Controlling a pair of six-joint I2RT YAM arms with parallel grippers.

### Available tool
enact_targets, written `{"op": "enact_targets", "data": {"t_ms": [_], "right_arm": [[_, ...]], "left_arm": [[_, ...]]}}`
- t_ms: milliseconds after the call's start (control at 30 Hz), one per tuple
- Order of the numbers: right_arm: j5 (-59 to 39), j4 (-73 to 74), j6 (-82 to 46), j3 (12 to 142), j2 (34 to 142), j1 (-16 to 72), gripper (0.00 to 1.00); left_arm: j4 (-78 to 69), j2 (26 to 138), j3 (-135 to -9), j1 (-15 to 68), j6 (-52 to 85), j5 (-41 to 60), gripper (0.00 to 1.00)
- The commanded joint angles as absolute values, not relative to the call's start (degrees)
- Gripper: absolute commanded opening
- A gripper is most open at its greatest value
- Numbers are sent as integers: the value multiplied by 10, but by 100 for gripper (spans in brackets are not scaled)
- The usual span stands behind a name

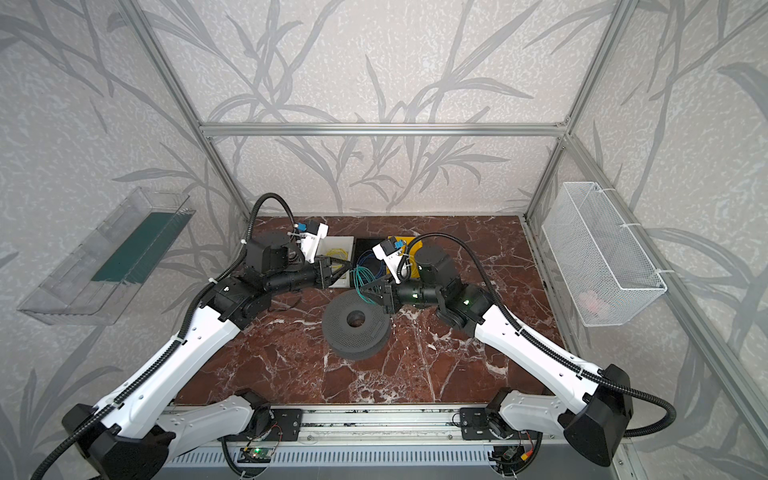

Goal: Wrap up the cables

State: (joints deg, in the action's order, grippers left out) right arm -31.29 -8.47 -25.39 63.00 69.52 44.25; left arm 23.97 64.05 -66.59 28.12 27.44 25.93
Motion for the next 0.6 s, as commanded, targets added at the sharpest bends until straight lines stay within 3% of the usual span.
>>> {"op": "enact_targets", "data": {"t_ms": [0, 67, 200, 233, 300, 567], "right_arm": [[-300, -89, -248, 657, 699, 446, 0], [-296, -91, -253, 661, 702, 446, 0], [-301, -129, -291, 695, 723, 434, 0], [-313, -133, -309, 702, 728, 428, 0], [-346, -115, -354, 706, 734, 415, 0], [-468, -7, -528, 682, 783, 390, 0]], "left_arm": [[243, 617, -663, 285, 254, 238, 16], [237, 602, -651, 285, 247, 231, 20], [232, 563, -621, 286, 214, 224, 57], [231, 552, -615, 287, 203, 230, 61], [225, 531, -604, 287, 187, 231, 65], [218, 521, -609, 288, 140, 222, 66]]}}
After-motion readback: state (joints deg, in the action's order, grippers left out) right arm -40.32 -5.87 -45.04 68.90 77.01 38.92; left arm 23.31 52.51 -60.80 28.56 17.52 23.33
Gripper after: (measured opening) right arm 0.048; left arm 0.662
